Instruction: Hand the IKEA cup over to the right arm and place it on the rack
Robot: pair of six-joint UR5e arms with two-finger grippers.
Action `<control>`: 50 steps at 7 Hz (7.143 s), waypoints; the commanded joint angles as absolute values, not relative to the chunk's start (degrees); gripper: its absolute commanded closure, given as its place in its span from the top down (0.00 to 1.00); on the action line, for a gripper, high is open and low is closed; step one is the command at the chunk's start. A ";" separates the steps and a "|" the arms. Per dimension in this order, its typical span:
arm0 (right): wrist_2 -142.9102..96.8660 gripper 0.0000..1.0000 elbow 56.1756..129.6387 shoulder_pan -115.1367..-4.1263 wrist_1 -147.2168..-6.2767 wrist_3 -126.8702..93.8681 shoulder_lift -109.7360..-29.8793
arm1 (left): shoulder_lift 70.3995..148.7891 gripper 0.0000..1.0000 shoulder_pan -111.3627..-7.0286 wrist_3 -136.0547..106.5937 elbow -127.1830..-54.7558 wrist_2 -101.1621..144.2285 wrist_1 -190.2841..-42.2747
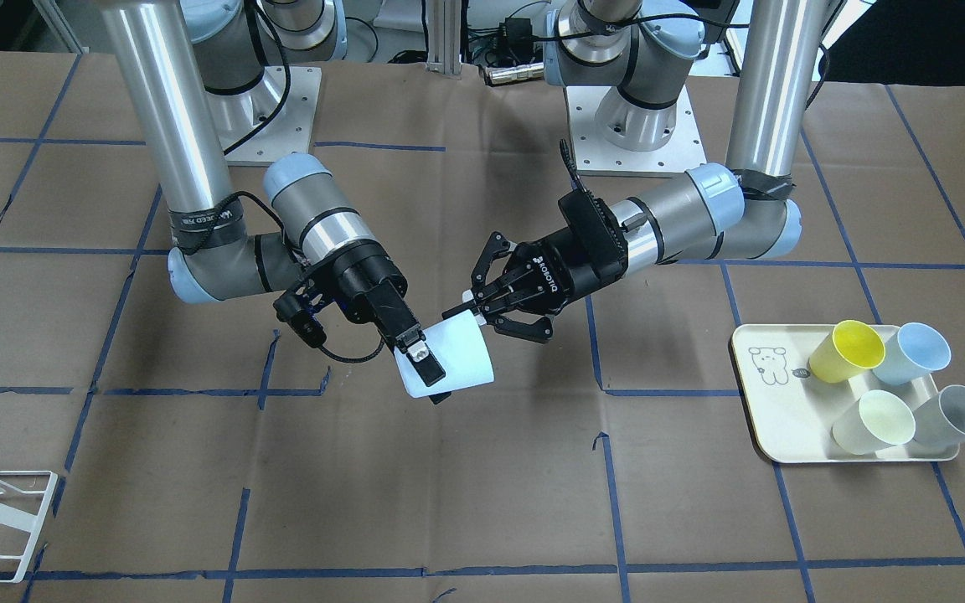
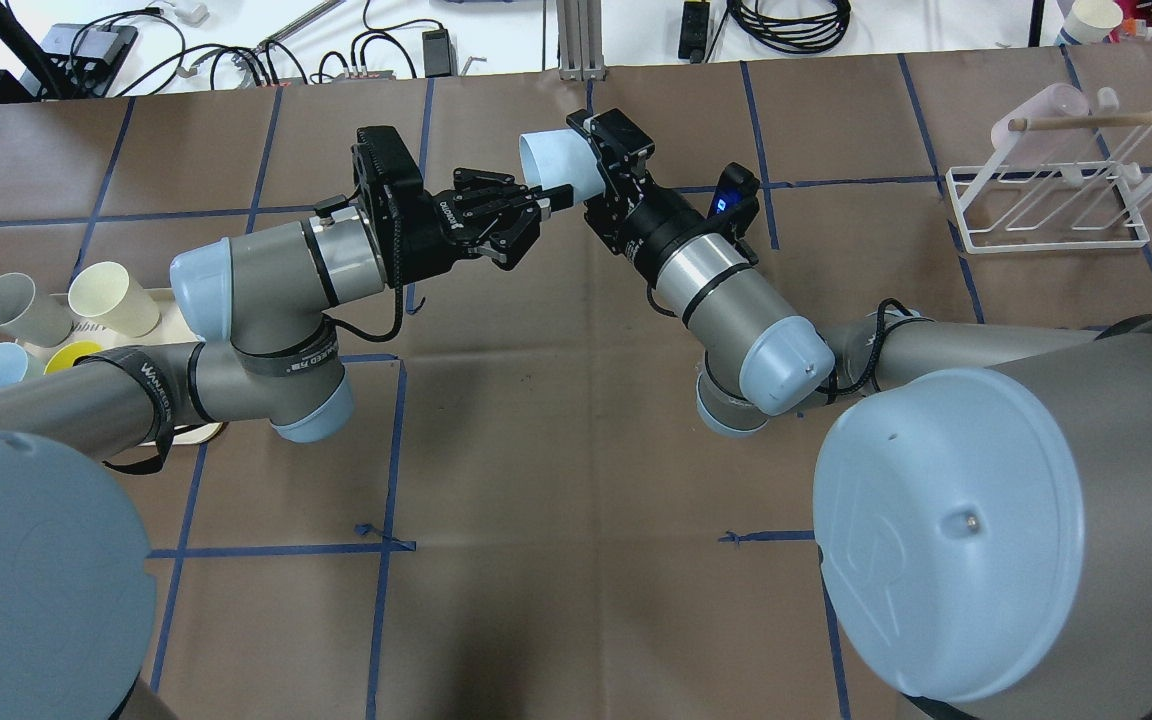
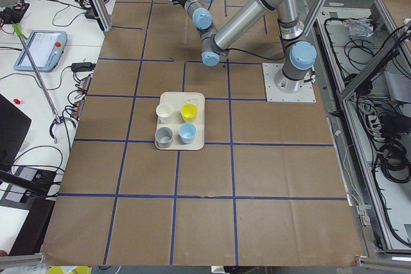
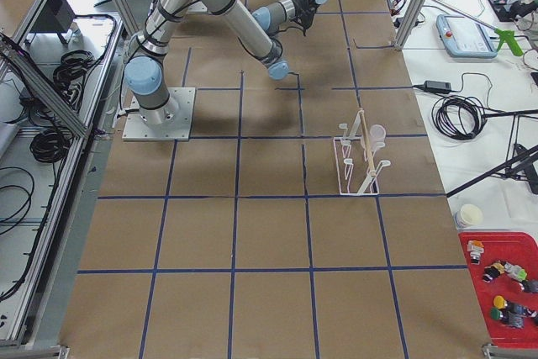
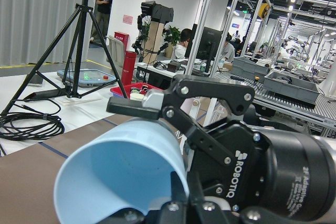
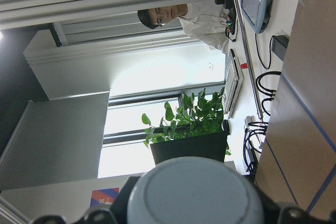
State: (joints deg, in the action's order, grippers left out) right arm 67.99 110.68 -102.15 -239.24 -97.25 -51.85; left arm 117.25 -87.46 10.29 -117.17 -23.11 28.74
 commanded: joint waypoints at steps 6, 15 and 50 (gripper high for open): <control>67.76 0.41 110.30 -102.13 -239.24 -97.29 -51.86 | 114.97 0.99 -82.22 4.49 -117.15 -23.21 28.31; 38.70 0.30 106.35 -78.08 -238.98 -52.38 -52.29 | 112.06 0.99 -75.76 -0.79 -110.84 -39.76 7.51; 49.92 0.06 86.31 -49.92 -196.52 23.91 -45.01 | 91.85 1.00 -87.98 -0.26 -89.65 -89.30 -90.88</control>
State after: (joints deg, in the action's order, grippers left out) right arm 49.92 86.28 -49.88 -196.43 23.83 -45.45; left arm 91.92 -87.98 -0.17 -89.65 -89.33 -90.88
